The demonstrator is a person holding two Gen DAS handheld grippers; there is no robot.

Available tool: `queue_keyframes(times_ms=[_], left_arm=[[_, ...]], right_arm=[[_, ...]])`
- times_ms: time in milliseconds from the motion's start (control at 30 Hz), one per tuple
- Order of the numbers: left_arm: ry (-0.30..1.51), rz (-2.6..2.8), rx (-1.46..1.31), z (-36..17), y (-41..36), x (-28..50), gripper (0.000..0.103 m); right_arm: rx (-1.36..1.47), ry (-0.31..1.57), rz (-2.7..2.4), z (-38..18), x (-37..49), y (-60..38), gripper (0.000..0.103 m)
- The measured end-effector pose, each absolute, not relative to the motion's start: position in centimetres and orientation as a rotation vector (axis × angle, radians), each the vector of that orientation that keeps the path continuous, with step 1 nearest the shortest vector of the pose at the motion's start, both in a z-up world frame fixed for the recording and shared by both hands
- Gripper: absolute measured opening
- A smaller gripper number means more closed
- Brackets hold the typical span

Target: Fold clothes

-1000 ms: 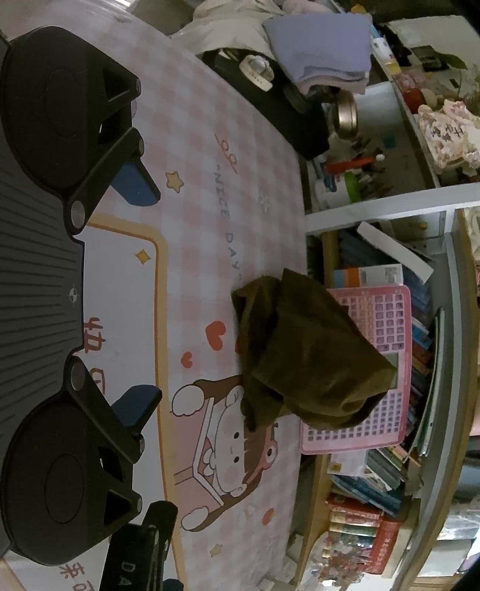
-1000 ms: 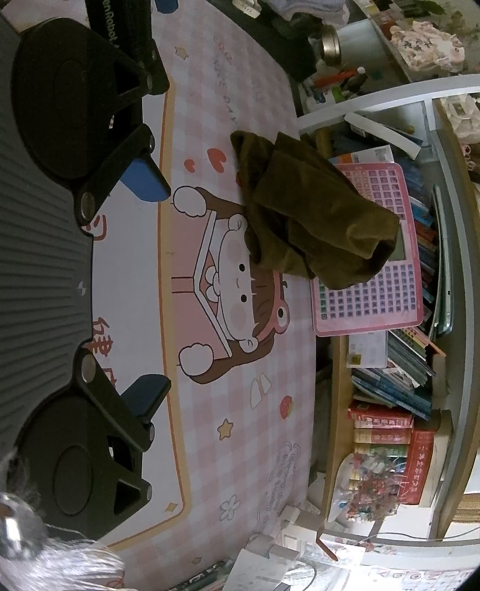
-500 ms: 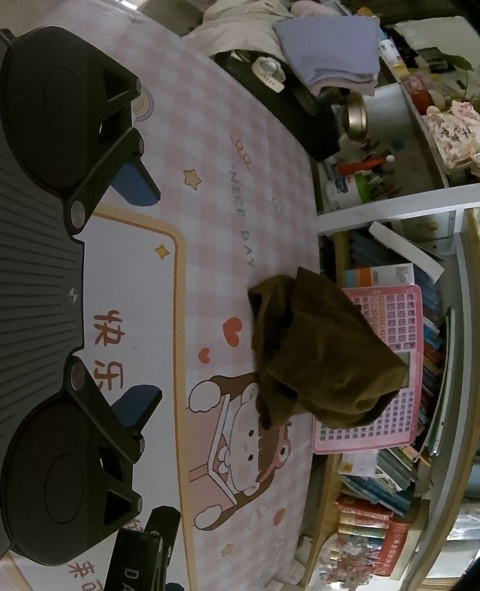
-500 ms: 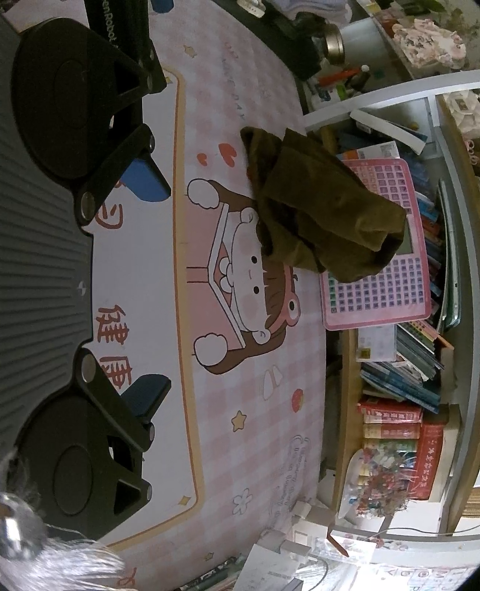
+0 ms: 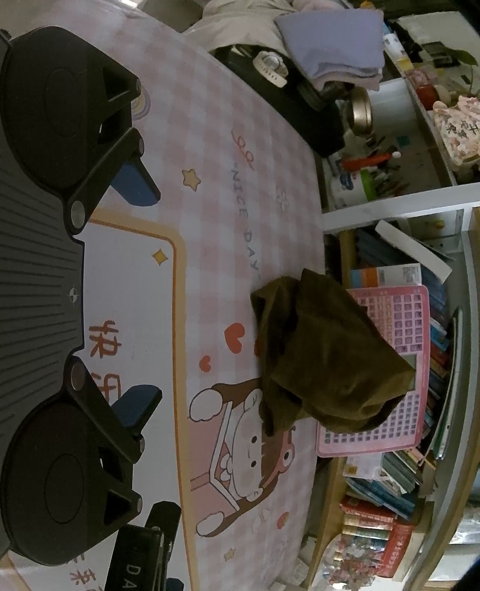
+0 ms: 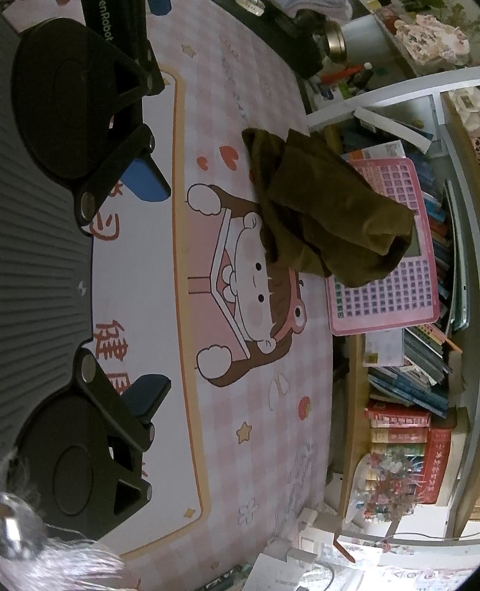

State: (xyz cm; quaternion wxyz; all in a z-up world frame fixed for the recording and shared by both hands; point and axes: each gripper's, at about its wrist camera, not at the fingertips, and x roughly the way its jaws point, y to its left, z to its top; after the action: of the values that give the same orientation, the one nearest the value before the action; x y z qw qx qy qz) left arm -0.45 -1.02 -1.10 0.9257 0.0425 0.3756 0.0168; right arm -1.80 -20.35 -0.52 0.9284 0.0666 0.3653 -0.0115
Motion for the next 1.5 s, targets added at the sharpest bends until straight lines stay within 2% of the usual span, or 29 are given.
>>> queue_keyframes(times_ms=[467, 800, 1367, 1433, 1467, 1500], left_arm=[[0.745, -0.004, 0.097, -1.7, 0.9, 1.1, 0.103], [0.701, -0.089, 0.088, -1.7, 1.5, 5.9, 0.103], [0.623, -0.202, 0.2, -2.8, -5.9, 17.8, 0.103], [0.607, -0.217, 0.222, -3.1, -6.4, 18.4, 0.089], [0.609, -0.215, 0.22, -3.1, -6.4, 18.7, 0.06], [0.618, -0.208, 0.211, -3.0, -6.3, 19.1, 0.04]], right_arm=[[0.131, 0.76, -0.04, -0.9, -0.2, -18.8, 0.101], [0.126, 0.749, -0.081, -0.5, 2.4, -18.3, 0.101], [0.176, 0.79, -0.262, -0.9, 0.7, -20.9, 0.1], [0.188, 0.792, -0.285, -0.9, 0.2, -21.5, 0.1], [0.193, 0.793, -0.297, -0.9, -0.1, -21.7, 0.1], [0.199, 0.794, -0.309, -1.0, -0.4, -22.0, 0.1]])
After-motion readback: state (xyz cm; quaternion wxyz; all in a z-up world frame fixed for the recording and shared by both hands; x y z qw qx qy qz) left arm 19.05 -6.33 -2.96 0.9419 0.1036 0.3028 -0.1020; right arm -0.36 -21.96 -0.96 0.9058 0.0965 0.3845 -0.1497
